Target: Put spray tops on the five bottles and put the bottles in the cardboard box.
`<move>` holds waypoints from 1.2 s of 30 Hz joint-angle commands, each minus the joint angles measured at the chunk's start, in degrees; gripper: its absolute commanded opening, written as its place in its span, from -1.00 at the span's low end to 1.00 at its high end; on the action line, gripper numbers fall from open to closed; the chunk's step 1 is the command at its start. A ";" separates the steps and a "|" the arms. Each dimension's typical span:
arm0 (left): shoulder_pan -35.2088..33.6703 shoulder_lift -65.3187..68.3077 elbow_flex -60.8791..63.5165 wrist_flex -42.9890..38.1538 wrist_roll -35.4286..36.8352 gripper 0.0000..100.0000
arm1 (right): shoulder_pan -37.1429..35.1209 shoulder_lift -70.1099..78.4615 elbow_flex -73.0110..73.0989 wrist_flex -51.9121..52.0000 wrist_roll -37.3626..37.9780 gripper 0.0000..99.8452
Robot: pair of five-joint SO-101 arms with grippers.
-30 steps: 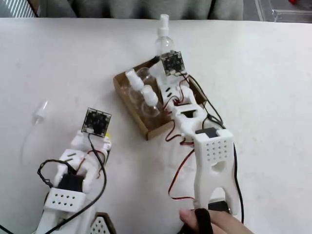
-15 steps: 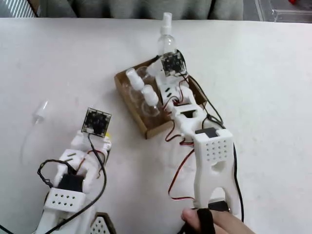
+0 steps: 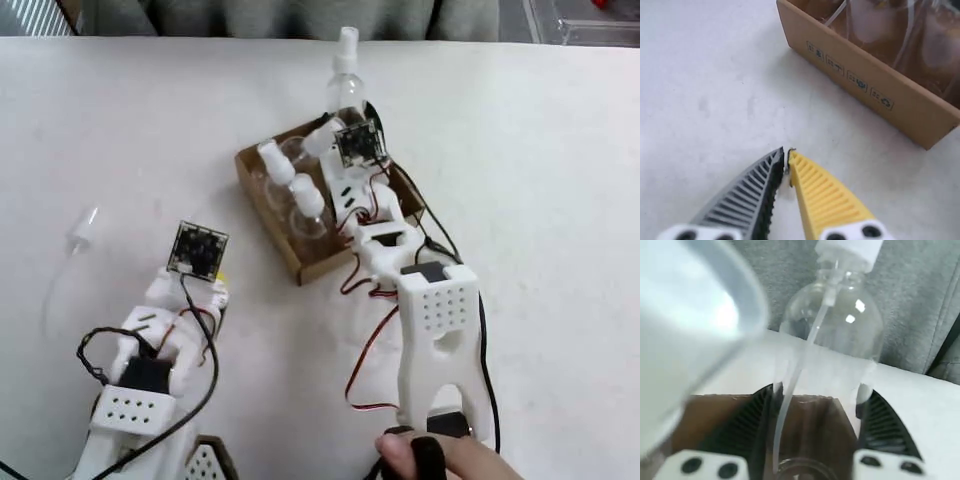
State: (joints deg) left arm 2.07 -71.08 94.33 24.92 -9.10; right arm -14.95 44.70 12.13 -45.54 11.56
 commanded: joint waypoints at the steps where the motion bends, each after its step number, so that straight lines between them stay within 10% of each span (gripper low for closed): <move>1: 0.40 -1.10 -0.44 -2.02 -0.53 -0.96 | 0.84 -1.45 -0.79 -1.89 -0.35 -0.66; 36: 0.57 -1.10 -0.44 -2.02 -0.53 -0.96 | 0.31 -6.11 -0.53 -5.58 -0.35 -0.66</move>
State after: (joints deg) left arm 2.07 -71.08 94.33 24.92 -9.10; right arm -14.95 44.53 12.13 -49.67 11.56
